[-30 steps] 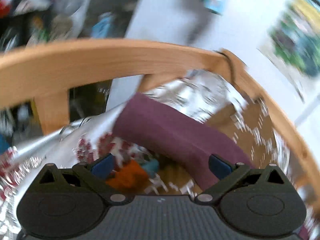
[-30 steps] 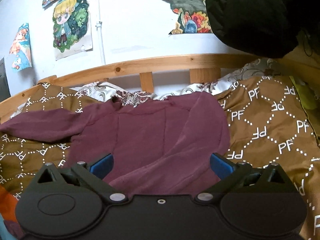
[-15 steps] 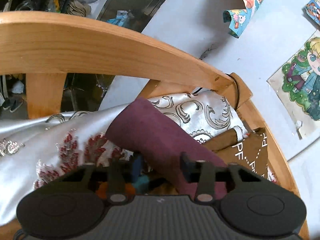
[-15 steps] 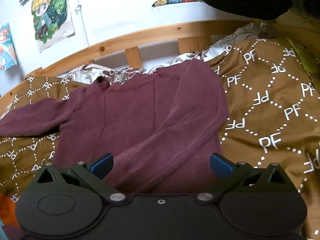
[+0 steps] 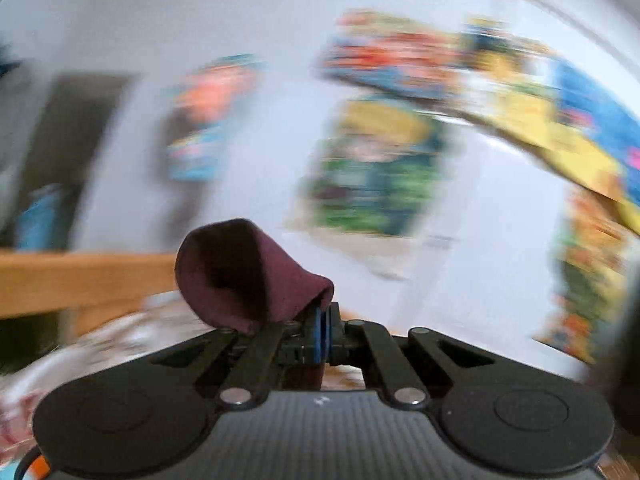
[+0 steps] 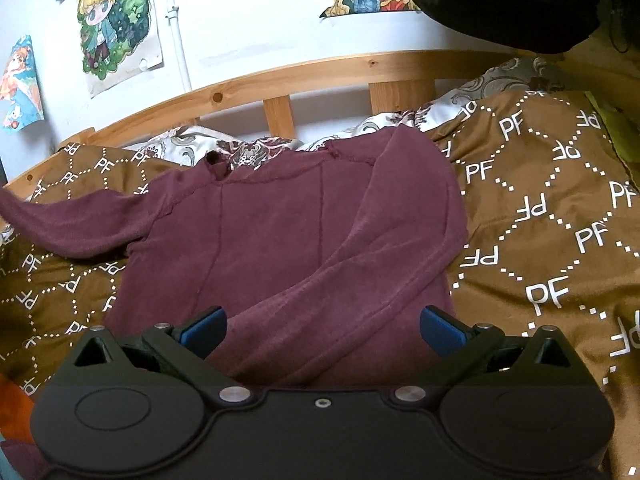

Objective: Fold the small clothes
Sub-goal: 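Carry the sleeve across the sweater body and open the left tool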

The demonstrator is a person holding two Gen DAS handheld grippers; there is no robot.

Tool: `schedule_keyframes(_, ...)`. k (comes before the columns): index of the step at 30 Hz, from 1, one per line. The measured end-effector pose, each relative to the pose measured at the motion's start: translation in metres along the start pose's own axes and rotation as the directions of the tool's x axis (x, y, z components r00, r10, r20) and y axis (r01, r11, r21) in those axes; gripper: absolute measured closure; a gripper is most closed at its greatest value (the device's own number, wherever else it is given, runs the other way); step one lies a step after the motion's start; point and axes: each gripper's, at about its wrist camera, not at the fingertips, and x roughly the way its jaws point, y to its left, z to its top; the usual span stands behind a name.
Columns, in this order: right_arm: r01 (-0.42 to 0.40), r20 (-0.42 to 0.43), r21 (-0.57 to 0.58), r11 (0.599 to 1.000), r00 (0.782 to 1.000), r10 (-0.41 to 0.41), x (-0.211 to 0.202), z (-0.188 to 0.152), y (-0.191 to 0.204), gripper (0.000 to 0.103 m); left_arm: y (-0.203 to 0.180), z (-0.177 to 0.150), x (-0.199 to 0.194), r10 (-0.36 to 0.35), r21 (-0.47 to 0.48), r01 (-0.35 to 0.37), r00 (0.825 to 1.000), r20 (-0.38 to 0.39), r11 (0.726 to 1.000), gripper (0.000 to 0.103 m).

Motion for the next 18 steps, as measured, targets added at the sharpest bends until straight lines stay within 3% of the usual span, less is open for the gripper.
schedule_keyframes(2, 0.005, 0.012, 0.007, 1.000, 1.000, -0.005, -0.003, 0.001, -0.002, 0.001, -0.033, -0.003, -0.004, -0.141, 0.068, 0.142, 0.990, -0.025, 0.987, 0.103)
schedule_keyframes(4, 0.016, 0.029, 0.014, 1.000, 0.999, -0.016, -0.006, 0.003, -0.003, 0.001, -0.063, -0.010, -0.006, -0.261, 0.109, 0.268, 0.962, -0.075, 0.957, 0.103)
schedule_keyframes(6, 0.033, 0.059, 0.029, 0.999, 0.998, -0.035, -0.012, 0.006, -0.008, 0.001, -0.090, -0.022, -0.008, -0.359, 0.119, 0.375, 0.923, -0.135, 0.919, 0.103)
schedule_keyframes(9, 0.070, 0.094, 0.061, 0.996, 0.993, -0.076, -0.018, 0.010, -0.017, 0.001, -0.125, -0.050, -0.010, -0.482, 0.074, 0.511, 0.842, -0.241, 0.856, 0.103)
schedule_keyframes(14, 0.136, 0.117, 0.131, 0.982, 0.981, -0.152, -0.025, 0.015, -0.036, 0.001, -0.163, -0.108, -0.013, -0.572, 0.064, 0.642, 0.721, -0.392, 0.764, 0.103)
schedule_keyframes(16, 0.161, 0.115, 0.167, 0.973, 0.977, -0.181, -0.027, 0.016, -0.046, 0.001, -0.171, -0.130, -0.014, -0.581, 0.064, 0.673, 0.678, -0.451, 0.737, 0.103)
schedule_keyframes(18, 0.182, 0.110, 0.204, 0.962, 0.972, -0.207, -0.028, 0.016, -0.055, 0.001, -0.174, -0.147, -0.014, -0.578, 0.055, 0.689, 0.646, -0.498, 0.723, 0.102)
